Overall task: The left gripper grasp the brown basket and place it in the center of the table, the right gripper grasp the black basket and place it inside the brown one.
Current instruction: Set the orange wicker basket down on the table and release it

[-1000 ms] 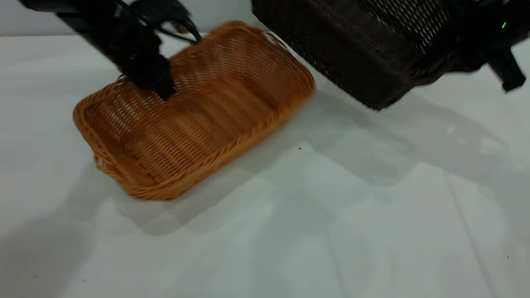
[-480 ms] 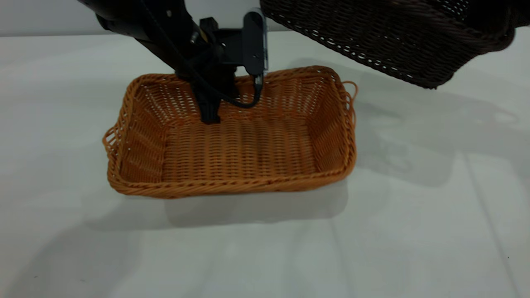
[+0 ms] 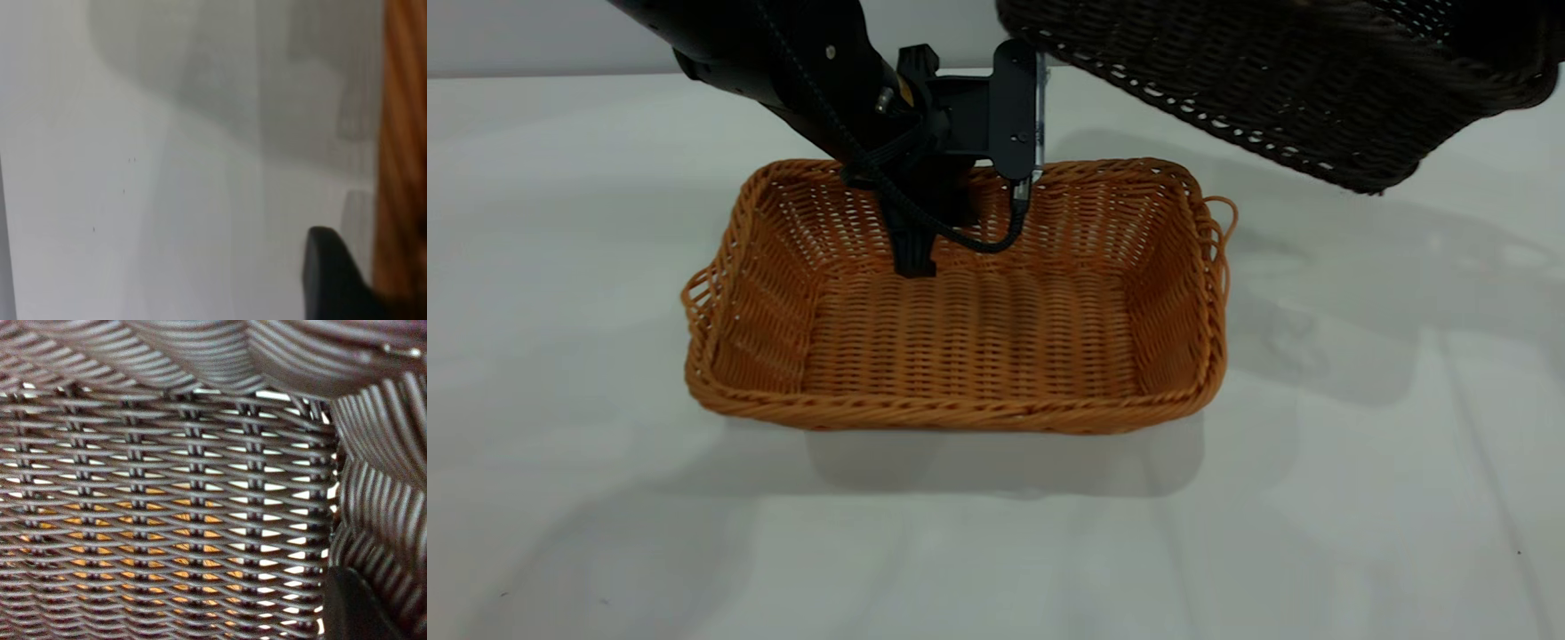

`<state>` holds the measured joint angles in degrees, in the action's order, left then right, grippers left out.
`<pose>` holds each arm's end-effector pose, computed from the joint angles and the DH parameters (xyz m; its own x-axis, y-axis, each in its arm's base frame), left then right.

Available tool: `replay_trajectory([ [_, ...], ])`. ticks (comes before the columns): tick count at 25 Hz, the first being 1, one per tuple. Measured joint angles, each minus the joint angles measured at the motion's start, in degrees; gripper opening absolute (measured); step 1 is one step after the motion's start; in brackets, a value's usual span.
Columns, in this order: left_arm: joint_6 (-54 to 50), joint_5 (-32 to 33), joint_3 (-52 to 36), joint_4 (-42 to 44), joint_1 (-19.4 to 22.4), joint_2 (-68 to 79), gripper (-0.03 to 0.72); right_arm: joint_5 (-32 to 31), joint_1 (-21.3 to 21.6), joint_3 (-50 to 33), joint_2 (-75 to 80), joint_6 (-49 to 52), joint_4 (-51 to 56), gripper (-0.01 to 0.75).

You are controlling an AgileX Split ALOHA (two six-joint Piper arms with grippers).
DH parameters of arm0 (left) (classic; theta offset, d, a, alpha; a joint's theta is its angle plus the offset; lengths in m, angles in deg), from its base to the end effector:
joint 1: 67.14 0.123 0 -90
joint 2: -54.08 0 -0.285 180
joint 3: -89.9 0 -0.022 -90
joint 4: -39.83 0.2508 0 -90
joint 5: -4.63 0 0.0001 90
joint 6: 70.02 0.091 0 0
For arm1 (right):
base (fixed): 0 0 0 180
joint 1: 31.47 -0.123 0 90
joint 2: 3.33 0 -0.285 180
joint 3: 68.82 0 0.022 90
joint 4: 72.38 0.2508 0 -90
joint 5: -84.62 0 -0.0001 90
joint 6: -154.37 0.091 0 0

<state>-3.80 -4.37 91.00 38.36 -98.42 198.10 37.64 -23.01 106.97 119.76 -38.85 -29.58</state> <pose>0.3975 -0.2411 0.0404 0.2147 0.9280 -0.3045 0.7566 0.0391 0.6527 0.3906 -0.0123 0.1508 -0.9035 0.4210 -0.0799 0.3170 0.7822 0.5364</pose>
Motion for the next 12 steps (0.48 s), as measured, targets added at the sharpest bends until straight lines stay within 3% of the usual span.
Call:
replay_trajectory([
  [6, -2.47, -2.21, -0.11, 0.44, -0.28, -3.48, 0.475, 2.07, 6.32, 0.11, 0.0, -1.01, 7.84, 0.093],
  [12, -2.54, 3.28, -0.53, 0.52, -0.28, -14.51, 0.5, 1.14, 5.39, 0.11, 0.0, -2.08, 8.81, 0.092],
])
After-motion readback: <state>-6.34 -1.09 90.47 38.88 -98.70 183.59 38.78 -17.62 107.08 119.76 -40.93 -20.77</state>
